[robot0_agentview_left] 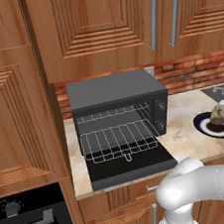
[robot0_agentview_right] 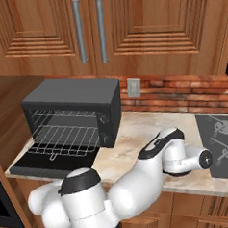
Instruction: Pull the toaster oven rack outwards. Pick up the baguette from the plate and place it on the toaster oven rack. Close the toaster oven door fully and set the temperature to the lowest setting.
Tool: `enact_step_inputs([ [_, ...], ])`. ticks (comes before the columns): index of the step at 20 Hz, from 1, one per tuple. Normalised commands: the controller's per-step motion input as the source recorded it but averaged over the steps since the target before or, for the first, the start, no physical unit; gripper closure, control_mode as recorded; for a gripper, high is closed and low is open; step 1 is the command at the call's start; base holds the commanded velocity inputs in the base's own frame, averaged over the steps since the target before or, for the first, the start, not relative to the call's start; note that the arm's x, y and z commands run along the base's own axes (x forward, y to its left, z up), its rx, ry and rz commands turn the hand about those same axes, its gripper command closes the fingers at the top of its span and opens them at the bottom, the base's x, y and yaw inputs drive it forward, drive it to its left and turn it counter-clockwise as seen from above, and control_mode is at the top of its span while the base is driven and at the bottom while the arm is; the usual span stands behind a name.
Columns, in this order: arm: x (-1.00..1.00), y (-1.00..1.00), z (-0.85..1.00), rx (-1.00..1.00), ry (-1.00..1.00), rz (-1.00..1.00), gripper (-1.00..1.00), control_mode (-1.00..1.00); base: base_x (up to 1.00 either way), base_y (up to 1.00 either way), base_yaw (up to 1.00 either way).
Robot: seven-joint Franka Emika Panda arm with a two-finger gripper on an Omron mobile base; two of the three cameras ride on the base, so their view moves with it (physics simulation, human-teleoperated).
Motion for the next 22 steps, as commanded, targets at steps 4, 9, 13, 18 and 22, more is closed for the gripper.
enact_step_inputs([
  [4, -0.21, 0.36, 1.00, 0.07, -0.05, 0.15, 1.00, -1.00, 0.00, 0.00, 0.00],
  [9, -0.27, 0.64, 1.00, 0.00, -0.02, 0.13, 1.00, -1.00, 0.00, 0.00, 0.00],
  [13, -0.30, 0.82, 0.89, -0.05, 0.00, 0.07, 1.00, -1.00, 0.00, 0.00, 0.00],
  [18, -0.44, 0.71, 0.71, -0.09, 0.00, 0.00, 1.00, -1.00, 0.00, 0.00, 0.00],
  [22, -0.41, 0.58, 0.58, -0.15, 0.00, 0.00, 1.00, -1.00, 0.00, 0.00, 0.00],
])
